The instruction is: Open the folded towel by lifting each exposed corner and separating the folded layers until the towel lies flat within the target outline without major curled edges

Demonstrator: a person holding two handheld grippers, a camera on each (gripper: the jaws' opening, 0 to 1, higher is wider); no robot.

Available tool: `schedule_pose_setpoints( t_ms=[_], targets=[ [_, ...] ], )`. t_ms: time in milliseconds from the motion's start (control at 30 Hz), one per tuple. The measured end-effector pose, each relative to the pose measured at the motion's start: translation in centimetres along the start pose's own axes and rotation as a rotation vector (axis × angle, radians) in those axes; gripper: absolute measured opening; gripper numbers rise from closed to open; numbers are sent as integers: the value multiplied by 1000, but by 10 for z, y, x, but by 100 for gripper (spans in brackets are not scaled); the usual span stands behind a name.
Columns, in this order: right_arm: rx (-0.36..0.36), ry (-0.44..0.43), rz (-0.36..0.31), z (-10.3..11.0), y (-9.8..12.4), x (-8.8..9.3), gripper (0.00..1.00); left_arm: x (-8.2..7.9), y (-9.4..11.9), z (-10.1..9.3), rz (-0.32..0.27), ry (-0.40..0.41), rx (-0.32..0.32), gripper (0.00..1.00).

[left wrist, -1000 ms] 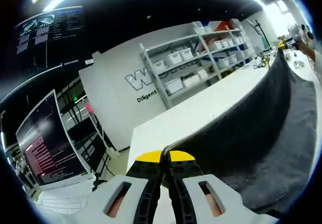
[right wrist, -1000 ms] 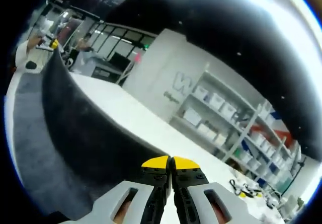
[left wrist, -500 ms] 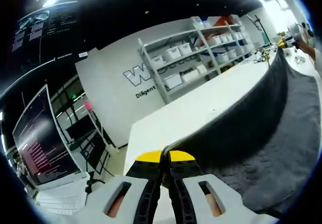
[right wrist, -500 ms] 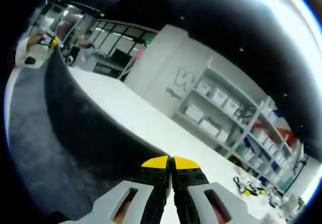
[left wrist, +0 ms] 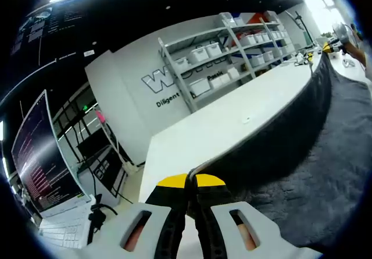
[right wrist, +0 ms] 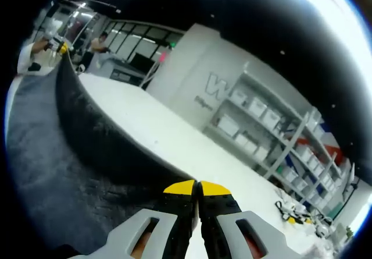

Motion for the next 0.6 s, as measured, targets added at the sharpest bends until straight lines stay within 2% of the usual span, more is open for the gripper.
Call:
schedule_pose_setpoints(
  t_ms=[267,600],
  targets=[
    [-10,-13,4,3,-14,7,0,11,-12,-4,29,-8,2,2],
    [-21,-24,25,6,-29,14,0,19,-17,-9,55,-20,14,2]
  ],
)
Point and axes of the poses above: the point that each gripper's makers call its tool centre point, and the gripper's own axes: y roughly backward along the fingers, z roughly to its left, x roughly out of its underside, the point moved 9 cm from there along y, roughly backward along the fingers, and after that the axes turned 13 degrees about -x, right-handed, at the moved point
